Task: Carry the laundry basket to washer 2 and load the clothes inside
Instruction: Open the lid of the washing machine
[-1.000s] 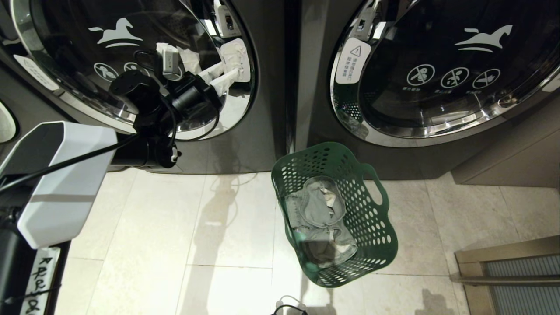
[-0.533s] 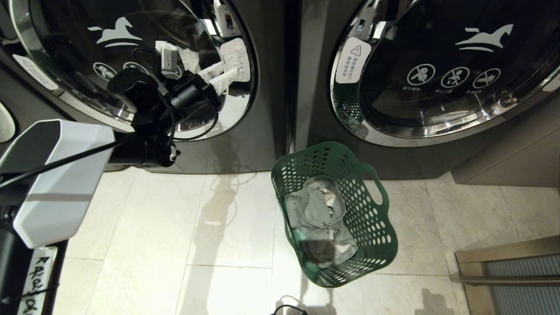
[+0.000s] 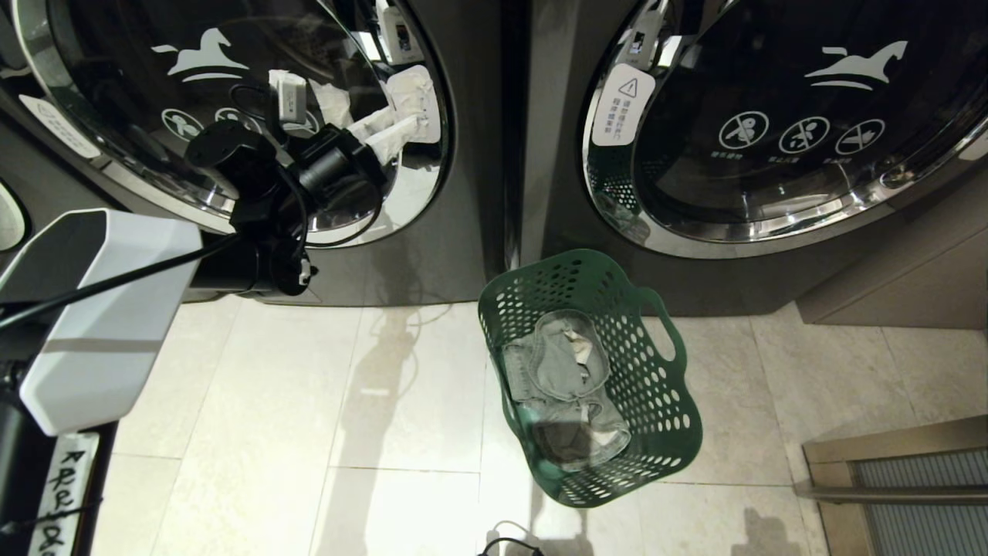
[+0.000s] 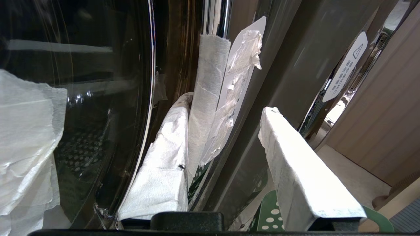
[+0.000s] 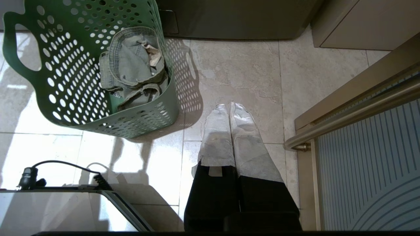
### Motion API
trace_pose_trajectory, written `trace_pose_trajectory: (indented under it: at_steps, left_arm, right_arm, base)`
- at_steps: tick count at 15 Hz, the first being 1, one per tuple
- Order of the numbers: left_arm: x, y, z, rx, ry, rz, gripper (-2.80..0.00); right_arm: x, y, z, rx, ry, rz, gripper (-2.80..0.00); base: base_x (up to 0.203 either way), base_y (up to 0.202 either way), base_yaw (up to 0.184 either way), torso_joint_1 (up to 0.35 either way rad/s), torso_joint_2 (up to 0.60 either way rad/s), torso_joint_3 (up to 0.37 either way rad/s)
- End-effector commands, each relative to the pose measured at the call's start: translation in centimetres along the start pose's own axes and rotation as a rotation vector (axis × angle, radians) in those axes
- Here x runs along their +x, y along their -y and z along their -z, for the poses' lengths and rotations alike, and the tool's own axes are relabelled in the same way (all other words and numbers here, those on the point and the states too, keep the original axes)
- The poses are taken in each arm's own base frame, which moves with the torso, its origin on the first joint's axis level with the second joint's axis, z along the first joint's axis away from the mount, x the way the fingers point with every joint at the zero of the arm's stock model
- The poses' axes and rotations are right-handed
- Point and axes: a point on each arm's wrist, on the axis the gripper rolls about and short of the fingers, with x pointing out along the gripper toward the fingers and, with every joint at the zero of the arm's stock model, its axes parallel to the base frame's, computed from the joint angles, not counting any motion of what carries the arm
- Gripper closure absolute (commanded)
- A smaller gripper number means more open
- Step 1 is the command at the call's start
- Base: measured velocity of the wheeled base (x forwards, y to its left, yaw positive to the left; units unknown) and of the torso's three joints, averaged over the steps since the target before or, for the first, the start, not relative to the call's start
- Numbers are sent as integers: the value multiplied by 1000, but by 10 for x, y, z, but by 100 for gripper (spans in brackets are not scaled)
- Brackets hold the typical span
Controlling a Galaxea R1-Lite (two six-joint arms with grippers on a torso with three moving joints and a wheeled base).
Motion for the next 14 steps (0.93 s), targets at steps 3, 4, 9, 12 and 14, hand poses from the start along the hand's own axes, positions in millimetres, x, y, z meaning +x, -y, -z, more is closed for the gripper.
trace_pose_trajectory:
  at_steps: [3, 4, 9, 12, 14]
  left_arm:
    - [86, 106, -4, -129, 117, 262, 0]
    - [84, 108, -5, -135, 125, 266, 0]
    - [74, 118, -13, -159, 139, 275, 0]
    - [65, 107, -5, -145, 123, 233, 0]
    - [48, 84, 2, -116, 94, 170, 0]
  right_arm:
    - [0, 0, 0, 0, -1, 0, 0]
    - [0, 0, 0, 0, -3, 0, 0]
    - [0, 0, 0, 0, -3, 0, 0]
    - [0, 0, 0, 0, -3, 0, 0]
    - [0, 0, 0, -2, -3, 0, 0]
  base:
    - [0, 0, 0, 0, 0, 0]
    - [0, 0, 0, 0, 0, 0]
    - [0, 0, 0, 0, 0, 0]
    - [0, 0, 0, 0, 0, 0]
    - [0, 0, 0, 0, 0, 0]
